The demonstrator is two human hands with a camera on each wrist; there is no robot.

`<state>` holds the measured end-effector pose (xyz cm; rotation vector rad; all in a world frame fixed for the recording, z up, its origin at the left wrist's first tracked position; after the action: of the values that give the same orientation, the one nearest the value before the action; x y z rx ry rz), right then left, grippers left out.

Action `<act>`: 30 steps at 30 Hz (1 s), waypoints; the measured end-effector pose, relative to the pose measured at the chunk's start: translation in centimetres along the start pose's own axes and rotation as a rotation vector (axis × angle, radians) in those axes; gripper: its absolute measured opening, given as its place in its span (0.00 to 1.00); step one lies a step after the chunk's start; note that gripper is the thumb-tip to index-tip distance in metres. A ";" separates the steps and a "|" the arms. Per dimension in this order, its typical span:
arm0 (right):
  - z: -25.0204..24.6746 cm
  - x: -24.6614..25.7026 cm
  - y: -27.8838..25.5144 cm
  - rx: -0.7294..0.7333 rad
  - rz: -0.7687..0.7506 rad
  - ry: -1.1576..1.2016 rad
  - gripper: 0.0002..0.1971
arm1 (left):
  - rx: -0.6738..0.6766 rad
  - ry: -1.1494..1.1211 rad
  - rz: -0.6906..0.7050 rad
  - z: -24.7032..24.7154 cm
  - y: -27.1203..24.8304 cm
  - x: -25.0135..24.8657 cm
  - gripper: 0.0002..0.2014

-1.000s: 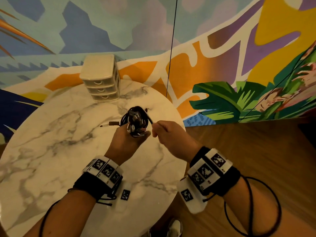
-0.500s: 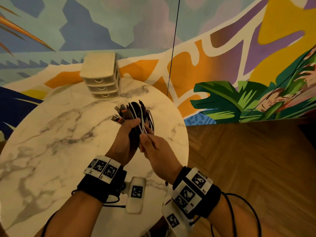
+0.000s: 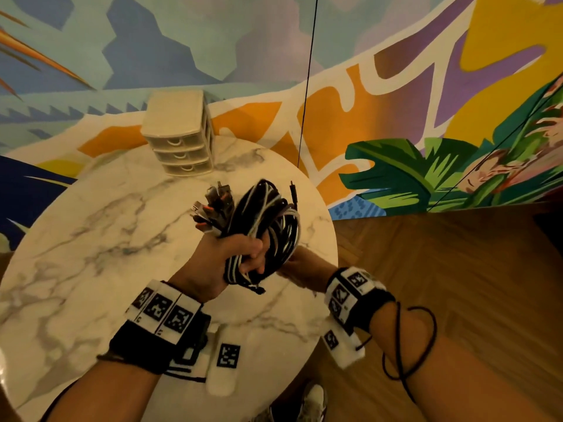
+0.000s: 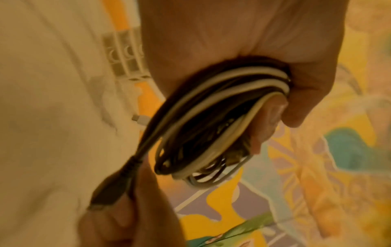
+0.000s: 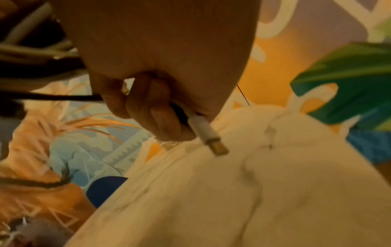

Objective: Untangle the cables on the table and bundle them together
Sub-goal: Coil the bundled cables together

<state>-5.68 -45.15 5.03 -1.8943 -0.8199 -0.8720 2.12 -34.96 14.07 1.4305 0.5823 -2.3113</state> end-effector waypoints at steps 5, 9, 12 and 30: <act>-2.8 1.8 -0.3 0.103 0.014 -0.118 0.21 | -0.224 0.263 0.075 -1.3 0.0 -0.2 0.16; -2.7 2.6 -1.1 0.190 0.101 0.108 0.16 | -0.227 0.500 0.134 -1.3 -0.5 -0.4 0.14; -2.3 3.8 -1.6 0.127 0.155 0.186 0.18 | -0.193 0.677 0.222 -0.3 -0.7 -0.2 0.03; -1.5 6.6 -1.7 -0.077 -0.140 0.202 0.18 | -0.245 -0.050 0.121 -2.1 0.0 0.3 0.04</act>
<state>-3.88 -44.53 11.74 -1.7948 -0.8110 -1.1755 3.58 -33.94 12.95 1.2553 0.7158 -2.0942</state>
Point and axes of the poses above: each hand's wrist, its own y-axis towards the middle knuckle, its own z-axis out of the palm, x = y × z, the point moved 5 cm from there along y, towards the middle knuckle, and after that the axes turned 10 degrees about -x, right-handed, at the moved point
